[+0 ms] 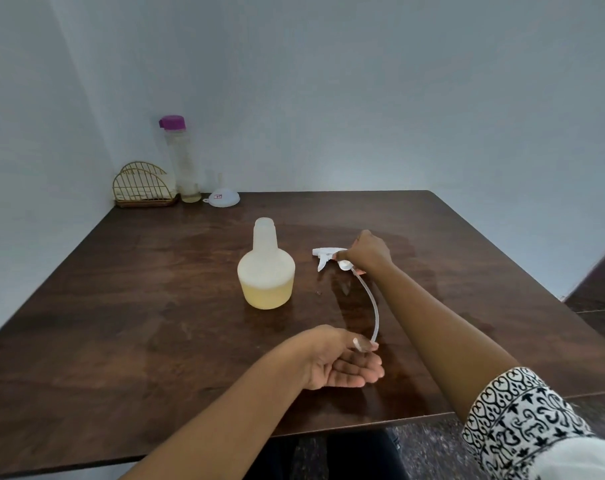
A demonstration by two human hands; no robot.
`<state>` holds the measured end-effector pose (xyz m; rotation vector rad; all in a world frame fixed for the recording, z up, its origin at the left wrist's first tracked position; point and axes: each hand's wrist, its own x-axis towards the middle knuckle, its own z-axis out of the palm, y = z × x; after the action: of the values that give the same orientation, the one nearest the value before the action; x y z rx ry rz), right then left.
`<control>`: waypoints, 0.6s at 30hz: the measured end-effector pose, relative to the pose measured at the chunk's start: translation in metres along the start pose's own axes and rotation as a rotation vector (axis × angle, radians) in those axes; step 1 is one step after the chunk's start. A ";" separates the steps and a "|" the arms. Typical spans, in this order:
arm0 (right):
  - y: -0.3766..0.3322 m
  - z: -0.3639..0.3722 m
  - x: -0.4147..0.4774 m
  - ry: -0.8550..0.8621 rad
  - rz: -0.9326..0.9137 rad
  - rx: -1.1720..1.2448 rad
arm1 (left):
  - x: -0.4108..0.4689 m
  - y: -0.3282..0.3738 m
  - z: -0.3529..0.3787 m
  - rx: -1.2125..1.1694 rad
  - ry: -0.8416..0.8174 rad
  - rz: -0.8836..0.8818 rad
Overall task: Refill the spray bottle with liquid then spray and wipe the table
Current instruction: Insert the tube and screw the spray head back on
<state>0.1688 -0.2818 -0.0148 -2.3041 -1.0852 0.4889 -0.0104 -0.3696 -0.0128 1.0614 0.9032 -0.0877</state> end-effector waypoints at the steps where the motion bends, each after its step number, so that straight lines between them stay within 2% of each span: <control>1: 0.000 -0.002 0.001 0.005 -0.001 0.011 | 0.000 -0.001 0.001 -0.029 -0.006 0.001; 4: -0.003 -0.013 0.008 -0.035 0.011 0.201 | -0.004 -0.002 -0.002 -0.108 -0.016 0.019; 8: -0.022 -0.039 0.004 -0.209 0.065 0.737 | -0.020 0.000 -0.012 -0.193 -0.055 0.051; 11: -0.049 -0.064 -0.008 -0.334 0.020 1.051 | -0.040 0.009 -0.016 -0.198 -0.054 0.109; 15: -0.089 -0.099 -0.028 -0.431 -0.097 1.278 | -0.067 0.030 -0.030 -0.065 0.046 0.275; 18: -0.122 -0.124 -0.036 -0.448 -0.263 1.328 | -0.082 0.053 -0.048 0.135 0.185 0.436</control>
<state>0.1401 -0.2853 0.1603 -0.8947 -0.7974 1.1874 -0.0673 -0.3331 0.0723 1.3878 0.8198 0.3214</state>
